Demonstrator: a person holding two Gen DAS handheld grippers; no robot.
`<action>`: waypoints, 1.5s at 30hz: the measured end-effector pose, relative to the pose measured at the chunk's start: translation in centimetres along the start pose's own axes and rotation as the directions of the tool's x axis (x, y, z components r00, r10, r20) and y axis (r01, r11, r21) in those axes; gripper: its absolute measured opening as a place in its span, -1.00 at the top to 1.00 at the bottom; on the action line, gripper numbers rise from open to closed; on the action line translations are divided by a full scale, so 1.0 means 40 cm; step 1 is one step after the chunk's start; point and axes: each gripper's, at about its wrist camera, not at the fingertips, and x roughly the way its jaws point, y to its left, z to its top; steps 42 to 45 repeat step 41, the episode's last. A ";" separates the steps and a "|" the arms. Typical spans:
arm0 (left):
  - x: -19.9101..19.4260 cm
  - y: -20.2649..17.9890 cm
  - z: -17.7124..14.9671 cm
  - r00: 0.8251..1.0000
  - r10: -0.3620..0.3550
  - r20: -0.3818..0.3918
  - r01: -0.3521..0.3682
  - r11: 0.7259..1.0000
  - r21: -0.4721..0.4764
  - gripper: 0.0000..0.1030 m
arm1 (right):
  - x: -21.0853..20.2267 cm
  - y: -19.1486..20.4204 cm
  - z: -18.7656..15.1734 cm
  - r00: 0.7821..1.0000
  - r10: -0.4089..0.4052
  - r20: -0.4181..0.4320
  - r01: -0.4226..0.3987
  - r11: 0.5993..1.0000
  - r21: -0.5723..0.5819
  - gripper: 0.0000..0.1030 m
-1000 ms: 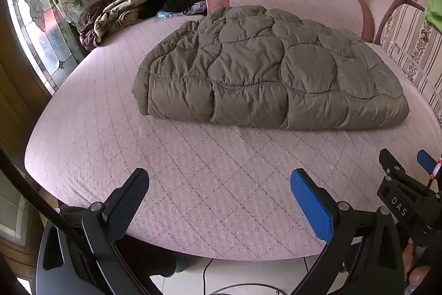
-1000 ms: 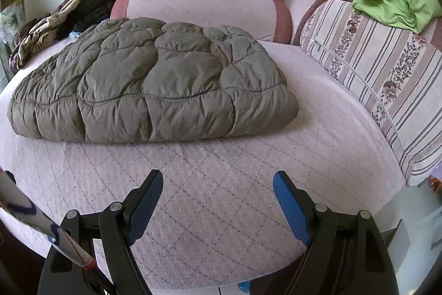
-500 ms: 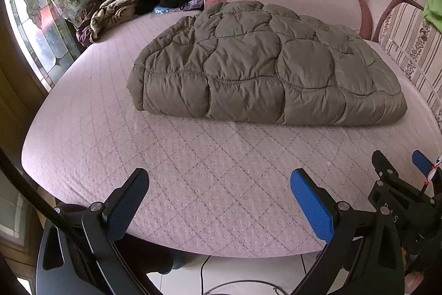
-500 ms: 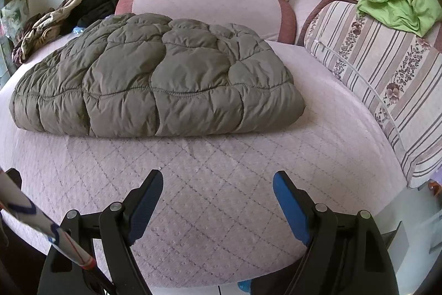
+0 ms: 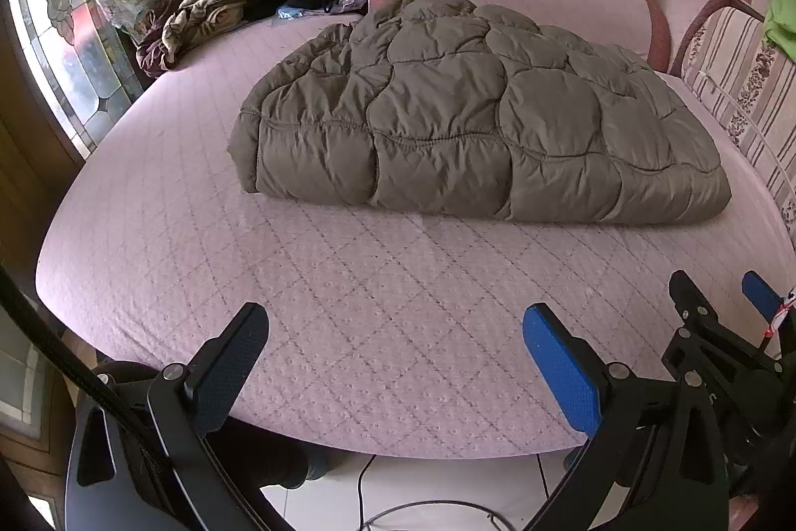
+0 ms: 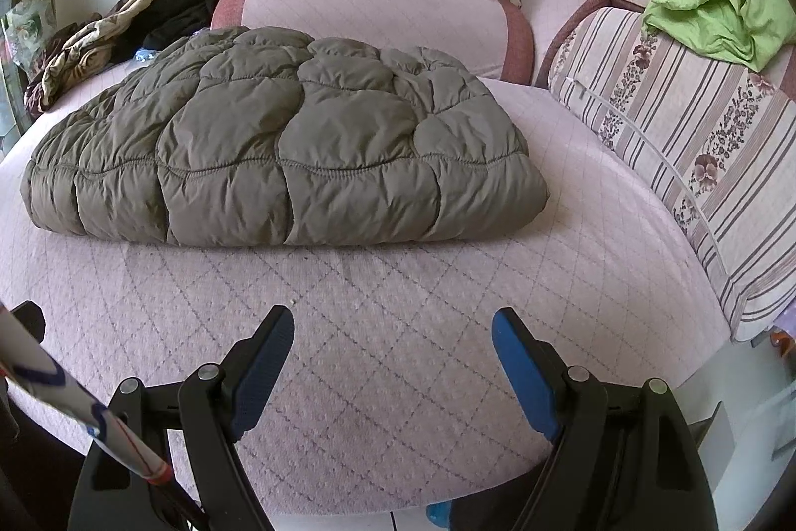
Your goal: Fold large clothes
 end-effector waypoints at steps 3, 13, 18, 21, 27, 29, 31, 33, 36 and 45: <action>0.000 0.001 0.000 1.000 0.001 0.000 -0.001 1.000 0.000 -0.98 | -0.006 0.004 0.000 1.000 0.003 0.008 -0.003 1.000 -0.005 -0.66; 0.004 0.002 0.000 1.000 0.000 -0.010 0.000 1.000 -0.005 -0.98 | -0.008 0.008 -0.001 1.000 0.005 0.008 -0.005 1.000 -0.010 -0.66; 0.007 0.002 0.000 1.000 0.001 -0.013 -0.001 1.000 -0.006 -0.98 | -0.008 0.014 -0.001 1.000 0.008 0.007 -0.008 1.000 -0.018 -0.66; 0.011 0.002 -0.001 1.000 0.002 -0.016 -0.002 1.000 -0.009 -0.98 | -0.010 0.019 -0.002 1.000 0.011 0.007 -0.011 1.000 -0.027 -0.66; 0.019 0.001 -0.002 1.000 0.007 -0.025 -0.007 1.000 -0.012 -0.98 | -0.008 0.022 -0.003 1.000 0.012 0.006 -0.012 0.999 -0.035 -0.66; 0.020 0.001 -0.001 1.000 0.010 -0.025 -0.011 1.000 -0.012 -0.98 | -0.007 0.024 -0.003 1.000 0.012 0.003 -0.012 0.999 -0.036 -0.66; 0.021 0.003 -0.001 1.000 0.017 -0.022 -0.017 1.000 -0.011 -0.98 | -0.006 0.024 -0.003 1.000 0.013 0.000 -0.013 0.999 -0.037 -0.66; 0.022 0.005 -0.001 1.000 0.020 -0.020 -0.020 1.000 -0.014 -0.98 | -0.003 0.025 -0.004 1.000 0.014 -0.004 -0.014 0.999 -0.038 -0.66; 0.023 0.007 0.000 1.000 0.019 -0.024 -0.020 1.000 -0.013 -0.98 | 0.002 0.025 -0.004 1.000 0.016 -0.011 -0.017 0.999 -0.039 -0.66; 0.030 0.006 0.002 0.999 0.024 -0.027 -0.025 1.000 -0.003 -0.98 | 0.013 0.022 -0.004 0.999 0.028 -0.034 -0.029 0.999 -0.029 -0.66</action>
